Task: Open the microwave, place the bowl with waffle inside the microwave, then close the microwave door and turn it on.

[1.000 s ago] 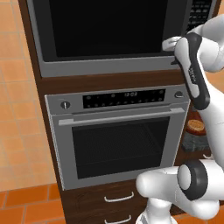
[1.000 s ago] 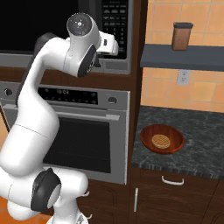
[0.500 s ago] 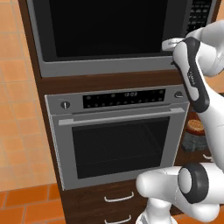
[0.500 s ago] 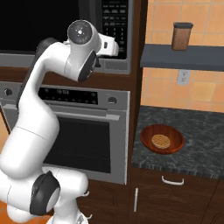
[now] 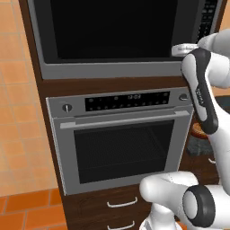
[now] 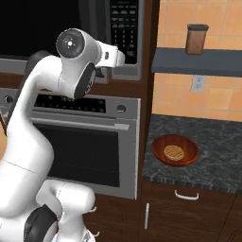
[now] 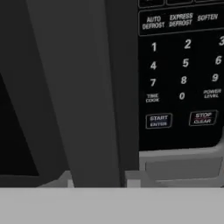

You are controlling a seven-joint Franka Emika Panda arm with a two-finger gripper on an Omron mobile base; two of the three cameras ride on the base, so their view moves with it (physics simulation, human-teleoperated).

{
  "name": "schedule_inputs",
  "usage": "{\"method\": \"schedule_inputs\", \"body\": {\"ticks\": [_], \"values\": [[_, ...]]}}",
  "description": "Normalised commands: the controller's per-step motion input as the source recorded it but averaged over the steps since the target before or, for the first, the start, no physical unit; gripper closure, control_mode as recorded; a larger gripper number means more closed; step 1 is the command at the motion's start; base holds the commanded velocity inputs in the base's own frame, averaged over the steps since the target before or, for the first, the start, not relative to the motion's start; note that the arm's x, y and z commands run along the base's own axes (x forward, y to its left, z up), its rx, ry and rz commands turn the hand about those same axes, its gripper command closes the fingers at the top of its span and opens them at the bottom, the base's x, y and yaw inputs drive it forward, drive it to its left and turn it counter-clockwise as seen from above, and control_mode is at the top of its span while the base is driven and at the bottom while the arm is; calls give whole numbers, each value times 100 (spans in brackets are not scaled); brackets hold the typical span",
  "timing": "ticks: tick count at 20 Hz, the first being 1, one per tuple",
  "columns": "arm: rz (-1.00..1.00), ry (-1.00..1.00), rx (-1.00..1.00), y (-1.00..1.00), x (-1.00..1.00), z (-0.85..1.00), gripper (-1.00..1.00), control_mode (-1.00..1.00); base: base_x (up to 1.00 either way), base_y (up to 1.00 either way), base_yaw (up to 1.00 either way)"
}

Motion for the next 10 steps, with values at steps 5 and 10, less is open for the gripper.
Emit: {"method": "schedule_inputs", "body": {"ticks": [5,10], "values": [[-39,-6,0,0,-100,0,100,-100,0,0,0],[-38,-1,-1,0,-100,0,100,-100,0,0,0]]}}
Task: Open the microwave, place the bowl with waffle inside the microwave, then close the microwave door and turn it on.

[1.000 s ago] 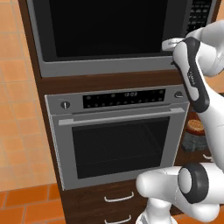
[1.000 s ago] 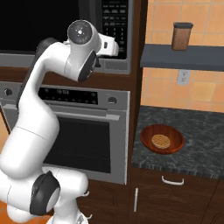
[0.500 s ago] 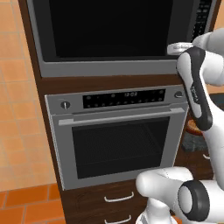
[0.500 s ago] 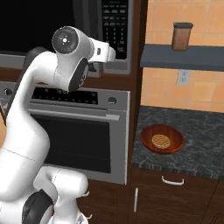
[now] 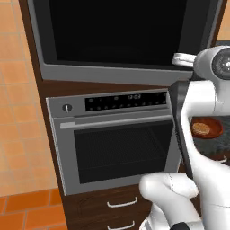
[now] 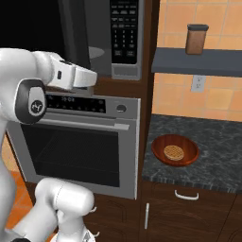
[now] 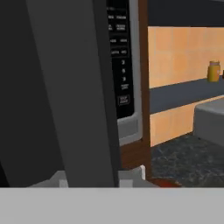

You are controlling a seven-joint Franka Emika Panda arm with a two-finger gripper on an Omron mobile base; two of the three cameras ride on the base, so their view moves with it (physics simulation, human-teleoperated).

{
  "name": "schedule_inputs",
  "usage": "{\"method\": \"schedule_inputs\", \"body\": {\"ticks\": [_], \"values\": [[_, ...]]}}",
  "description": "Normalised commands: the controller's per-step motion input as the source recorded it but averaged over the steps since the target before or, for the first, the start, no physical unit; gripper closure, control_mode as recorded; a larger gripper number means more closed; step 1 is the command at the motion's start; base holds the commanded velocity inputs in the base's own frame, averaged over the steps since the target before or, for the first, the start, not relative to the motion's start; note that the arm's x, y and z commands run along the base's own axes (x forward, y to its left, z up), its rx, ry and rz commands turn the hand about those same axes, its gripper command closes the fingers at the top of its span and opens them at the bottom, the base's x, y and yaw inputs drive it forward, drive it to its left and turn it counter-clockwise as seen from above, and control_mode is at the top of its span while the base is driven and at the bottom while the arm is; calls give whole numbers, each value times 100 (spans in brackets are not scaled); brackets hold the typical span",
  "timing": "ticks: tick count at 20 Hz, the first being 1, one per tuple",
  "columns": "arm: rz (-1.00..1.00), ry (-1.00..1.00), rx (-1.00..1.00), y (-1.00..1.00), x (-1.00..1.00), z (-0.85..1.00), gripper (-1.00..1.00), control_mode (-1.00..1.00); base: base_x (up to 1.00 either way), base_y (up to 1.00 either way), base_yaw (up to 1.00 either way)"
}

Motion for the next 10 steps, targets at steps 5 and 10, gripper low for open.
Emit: {"method": "schedule_inputs", "body": {"ticks": [5,10], "values": [[-23,-21,-13,32,-100,0,100,-100,0,0,0],[6,-39,-14,56,-100,0,100,-100,0,0,0]]}}
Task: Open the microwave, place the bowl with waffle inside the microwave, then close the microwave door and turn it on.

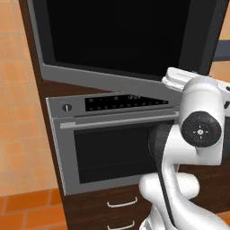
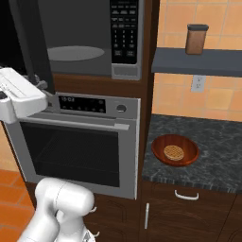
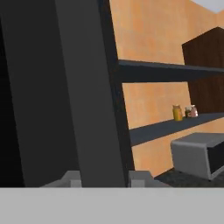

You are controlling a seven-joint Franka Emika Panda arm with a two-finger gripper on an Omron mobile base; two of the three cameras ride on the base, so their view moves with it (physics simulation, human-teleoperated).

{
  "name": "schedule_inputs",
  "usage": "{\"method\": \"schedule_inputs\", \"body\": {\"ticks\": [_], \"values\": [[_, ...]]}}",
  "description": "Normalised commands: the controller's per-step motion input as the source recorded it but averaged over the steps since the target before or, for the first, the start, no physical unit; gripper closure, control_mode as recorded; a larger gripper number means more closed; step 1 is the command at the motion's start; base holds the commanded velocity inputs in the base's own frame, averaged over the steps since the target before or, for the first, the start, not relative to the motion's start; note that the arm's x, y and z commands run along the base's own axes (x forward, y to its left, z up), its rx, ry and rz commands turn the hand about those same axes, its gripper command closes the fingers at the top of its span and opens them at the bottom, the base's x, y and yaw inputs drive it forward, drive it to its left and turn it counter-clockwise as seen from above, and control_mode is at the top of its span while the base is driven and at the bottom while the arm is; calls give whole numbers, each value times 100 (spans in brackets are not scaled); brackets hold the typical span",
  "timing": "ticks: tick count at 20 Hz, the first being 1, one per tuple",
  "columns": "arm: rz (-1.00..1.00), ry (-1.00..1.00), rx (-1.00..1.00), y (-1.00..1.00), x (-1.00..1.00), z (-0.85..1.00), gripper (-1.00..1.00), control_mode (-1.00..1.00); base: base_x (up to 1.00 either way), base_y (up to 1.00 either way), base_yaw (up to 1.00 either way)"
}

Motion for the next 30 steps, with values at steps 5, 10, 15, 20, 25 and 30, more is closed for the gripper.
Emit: {"method": "schedule_inputs", "body": {"ticks": [5,10,15,20,25,30], "values": [[6,-31,-15,69,-100,0,100,-100,0,0,0],[-9,-10,-13,99,-76,-2,100,-100,0,0,0],[-8,3,-3,53,-3,-8,-100,-100,0,0,0],[0,0,-1,8,0,0,-100,-100,0,0,0],[-1,0,0,12,0,0,-100,-100,0,0,0],[-12,3,0,5,-26,13,-100,-100,0,0,0]]}}
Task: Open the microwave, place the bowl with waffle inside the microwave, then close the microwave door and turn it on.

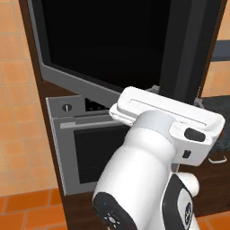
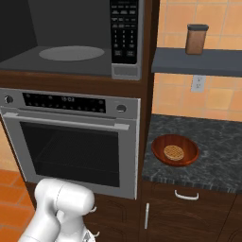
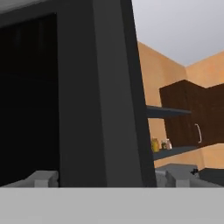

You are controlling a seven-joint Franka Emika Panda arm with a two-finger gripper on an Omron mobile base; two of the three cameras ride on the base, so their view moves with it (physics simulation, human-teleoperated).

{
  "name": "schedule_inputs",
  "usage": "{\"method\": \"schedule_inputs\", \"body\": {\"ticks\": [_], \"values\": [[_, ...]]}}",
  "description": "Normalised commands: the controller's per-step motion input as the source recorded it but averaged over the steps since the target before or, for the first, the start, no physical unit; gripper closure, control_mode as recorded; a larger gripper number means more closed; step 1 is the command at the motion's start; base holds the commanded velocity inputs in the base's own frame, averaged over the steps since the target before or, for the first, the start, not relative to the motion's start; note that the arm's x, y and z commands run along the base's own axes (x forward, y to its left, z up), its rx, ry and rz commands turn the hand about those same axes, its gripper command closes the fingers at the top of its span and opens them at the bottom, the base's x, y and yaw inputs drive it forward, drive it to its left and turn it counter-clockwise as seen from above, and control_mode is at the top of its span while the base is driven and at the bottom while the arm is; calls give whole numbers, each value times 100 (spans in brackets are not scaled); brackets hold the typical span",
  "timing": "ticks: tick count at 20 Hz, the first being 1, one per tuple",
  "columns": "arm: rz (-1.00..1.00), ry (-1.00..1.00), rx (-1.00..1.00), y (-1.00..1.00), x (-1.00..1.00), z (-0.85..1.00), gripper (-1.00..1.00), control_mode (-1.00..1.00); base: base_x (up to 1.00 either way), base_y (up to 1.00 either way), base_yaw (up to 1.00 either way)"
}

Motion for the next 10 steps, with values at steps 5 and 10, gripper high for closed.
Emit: {"method": "schedule_inputs", "body": {"ticks": [5,10], "values": [[-1,0,-3,10,-98,31,-100,-100,0,0,0],[5,5,36,-73,-43,6,-100,-100,0,0,0]]}}
